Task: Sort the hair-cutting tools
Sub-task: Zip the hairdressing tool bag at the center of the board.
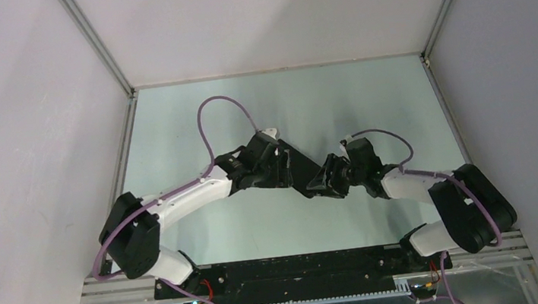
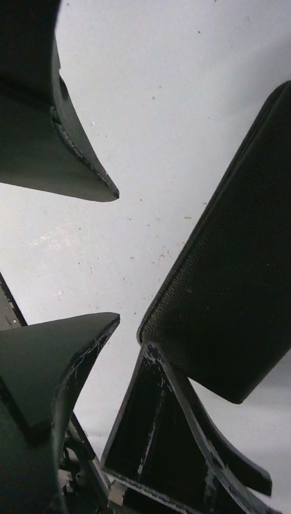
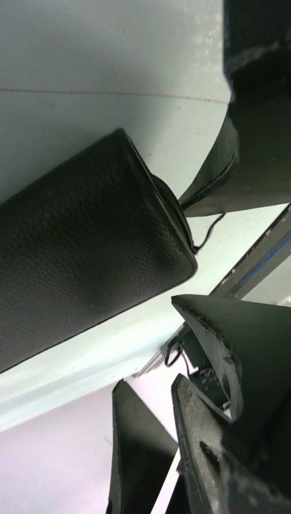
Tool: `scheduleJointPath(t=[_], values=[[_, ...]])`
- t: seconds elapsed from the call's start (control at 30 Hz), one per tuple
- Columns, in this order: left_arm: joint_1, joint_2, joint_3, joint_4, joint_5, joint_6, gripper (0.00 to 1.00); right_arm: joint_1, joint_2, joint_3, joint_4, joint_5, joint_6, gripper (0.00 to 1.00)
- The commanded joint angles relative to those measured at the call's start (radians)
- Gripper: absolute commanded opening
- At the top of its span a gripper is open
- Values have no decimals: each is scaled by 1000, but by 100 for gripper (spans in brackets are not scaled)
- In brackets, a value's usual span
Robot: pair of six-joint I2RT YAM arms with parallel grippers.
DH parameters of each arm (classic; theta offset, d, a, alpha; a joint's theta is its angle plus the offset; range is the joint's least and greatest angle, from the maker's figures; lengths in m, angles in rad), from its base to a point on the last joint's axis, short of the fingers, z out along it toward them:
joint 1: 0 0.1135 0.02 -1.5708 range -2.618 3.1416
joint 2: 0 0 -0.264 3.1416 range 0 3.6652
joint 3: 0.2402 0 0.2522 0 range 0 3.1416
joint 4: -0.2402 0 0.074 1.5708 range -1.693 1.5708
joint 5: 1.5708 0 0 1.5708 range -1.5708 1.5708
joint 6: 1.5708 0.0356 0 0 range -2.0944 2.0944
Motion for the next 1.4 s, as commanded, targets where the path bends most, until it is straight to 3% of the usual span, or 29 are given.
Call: scheduleJointPath(t=[0.0, 0.13, 0.37, 0.73, 0.93, 1.1, 1.37], values=[[-13, -18, 15, -23, -53, -9, 75, -27, -51, 65, -169, 3, -173, 58], [-34, 10, 49, -36, -45, -4, 78, -34, -96, 141, -378, 59, -318, 66], [-41, 40, 65, -37, -27, -7, 80, -103, -125, 245, -524, 176, -519, 66], [-41, 110, 82, -1, 36, -52, 79, -137, 127, 420, -481, 163, -650, 64], [-2, 174, 83, 44, 57, -87, 75, -98, 231, 446, -465, 99, -653, 60], [87, 233, 93, 111, 108, -91, 62, -51, 247, 417, -451, 73, -599, 55], [172, 350, 230, 113, 132, 2, 62, 13, 223, 304, -269, 35, -392, 41]])
